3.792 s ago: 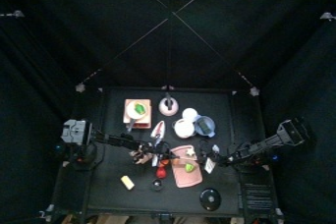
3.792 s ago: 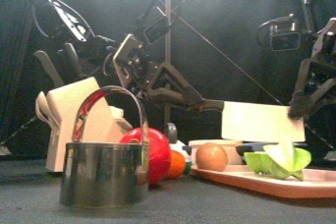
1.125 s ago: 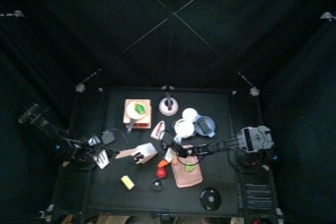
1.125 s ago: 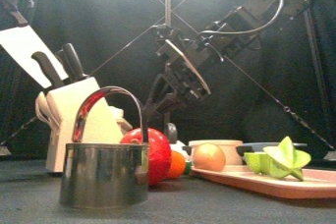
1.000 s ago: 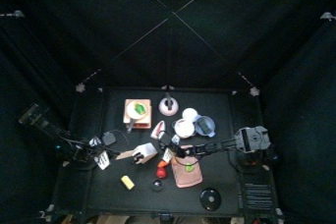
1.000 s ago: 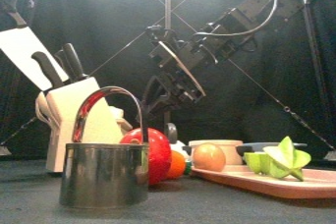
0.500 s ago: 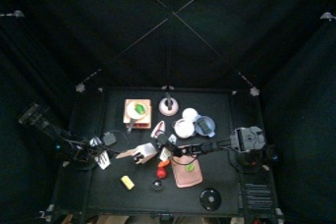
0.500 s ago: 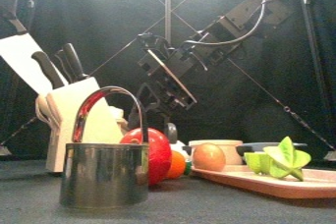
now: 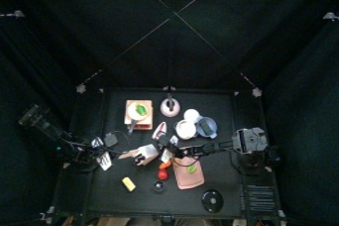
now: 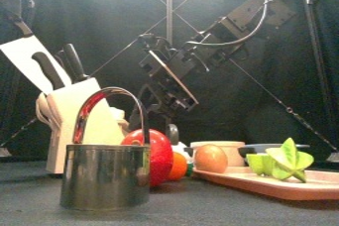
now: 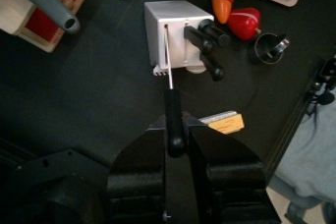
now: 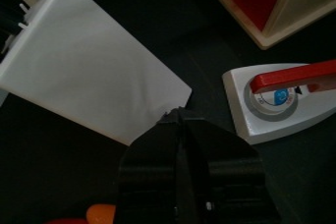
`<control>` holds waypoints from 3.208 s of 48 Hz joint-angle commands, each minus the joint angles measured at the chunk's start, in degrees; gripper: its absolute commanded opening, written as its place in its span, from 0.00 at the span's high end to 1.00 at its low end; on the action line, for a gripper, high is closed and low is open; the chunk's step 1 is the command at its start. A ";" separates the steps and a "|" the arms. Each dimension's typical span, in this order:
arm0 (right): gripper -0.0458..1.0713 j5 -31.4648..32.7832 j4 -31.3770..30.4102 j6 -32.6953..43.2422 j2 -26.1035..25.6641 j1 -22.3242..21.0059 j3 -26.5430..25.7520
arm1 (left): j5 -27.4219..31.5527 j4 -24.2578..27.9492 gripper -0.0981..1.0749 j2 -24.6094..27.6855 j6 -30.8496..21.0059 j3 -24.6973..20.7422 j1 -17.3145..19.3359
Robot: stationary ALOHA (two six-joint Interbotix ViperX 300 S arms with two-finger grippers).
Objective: Put cleaver back in holder
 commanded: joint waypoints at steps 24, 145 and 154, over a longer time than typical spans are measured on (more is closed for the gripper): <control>0.57 -1.41 -0.70 -0.09 -0.26 -0.53 -2.72 | -2.90 0.26 0.54 -0.18 0.35 0.97 1.85; 0.57 -2.90 -1.23 -0.09 2.37 -0.88 -5.80 | -26.02 -4.83 0.26 1.76 9.14 8.88 19.51; 0.57 -2.90 -1.23 -0.09 2.46 -0.97 -5.80 | -27.77 -4.83 0.26 3.69 9.23 9.05 20.83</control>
